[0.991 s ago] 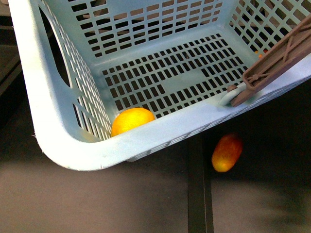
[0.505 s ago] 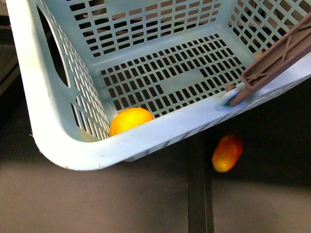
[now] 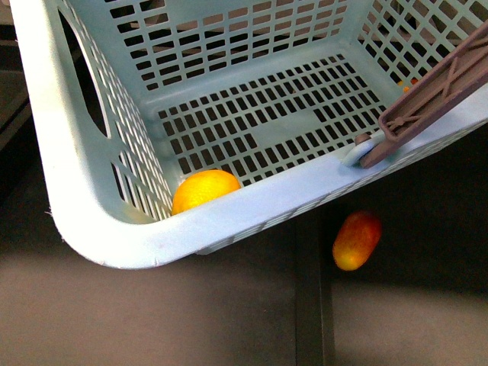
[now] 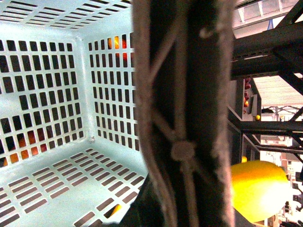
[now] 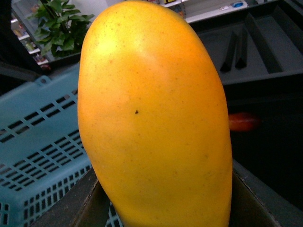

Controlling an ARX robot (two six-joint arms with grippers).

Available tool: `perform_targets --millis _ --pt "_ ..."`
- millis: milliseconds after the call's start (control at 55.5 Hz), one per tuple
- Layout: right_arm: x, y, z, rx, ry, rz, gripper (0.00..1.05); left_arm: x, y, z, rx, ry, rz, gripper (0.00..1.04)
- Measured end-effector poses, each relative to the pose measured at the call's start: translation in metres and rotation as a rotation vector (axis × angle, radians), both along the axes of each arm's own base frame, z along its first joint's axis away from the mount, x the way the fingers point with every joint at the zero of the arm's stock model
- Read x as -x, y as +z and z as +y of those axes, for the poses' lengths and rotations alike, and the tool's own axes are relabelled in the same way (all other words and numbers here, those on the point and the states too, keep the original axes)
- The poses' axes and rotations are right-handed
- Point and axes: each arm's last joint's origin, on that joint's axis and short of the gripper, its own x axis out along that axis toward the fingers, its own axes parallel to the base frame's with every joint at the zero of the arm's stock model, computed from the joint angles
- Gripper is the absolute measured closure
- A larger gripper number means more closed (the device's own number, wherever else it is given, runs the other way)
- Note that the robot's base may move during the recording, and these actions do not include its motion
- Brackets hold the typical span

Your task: Pick lemon and mango into basket

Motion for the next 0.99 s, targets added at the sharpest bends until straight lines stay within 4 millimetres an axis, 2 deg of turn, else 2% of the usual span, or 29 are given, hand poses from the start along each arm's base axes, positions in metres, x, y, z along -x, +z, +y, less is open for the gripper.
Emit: perform_targets --millis 180,343,379,469,505,595,685,811,883,991 --pt "-0.039 0.005 0.051 -0.022 0.055 -0.01 0.48 0.0 0.0 0.0 0.0 0.0 0.0 1.01" --pt "-0.064 -0.005 0.074 -0.002 0.025 0.043 0.48 0.0 0.0 0.0 0.0 0.0 0.0 1.01" --pt "-0.068 -0.007 0.076 0.001 0.017 0.05 0.45 0.0 0.0 0.0 0.0 0.0 0.0 1.01" --pt "-0.07 -0.006 0.077 -0.001 0.005 0.048 0.25 0.0 0.0 0.0 0.0 0.001 0.0 1.01" --pt "-0.068 -0.003 0.076 -0.005 0.002 0.044 0.18 0.0 0.0 0.0 -0.001 0.002 -0.001 1.01" --pt "-0.064 0.002 0.071 -0.007 -0.01 0.038 0.07 0.0 0.0 0.0 -0.002 0.001 -0.002 1.01" --pt "-0.052 0.006 0.06 0.001 -0.04 0.051 0.09 0.0 -0.002 -0.001 -0.002 -0.003 0.006 1.01" --pt "-0.015 0.01 0.024 0.05 -0.166 0.103 0.09 -0.001 -0.001 0.0 -0.005 0.009 0.003 1.01" --pt "0.004 0.013 0.01 0.106 -0.146 0.002 0.18 -0.001 -0.001 0.0 -0.004 0.009 0.003 1.01" --pt "0.031 0.008 0.005 0.183 -0.13 -0.102 0.33 0.0 -0.001 0.0 -0.002 0.005 0.005 1.01"
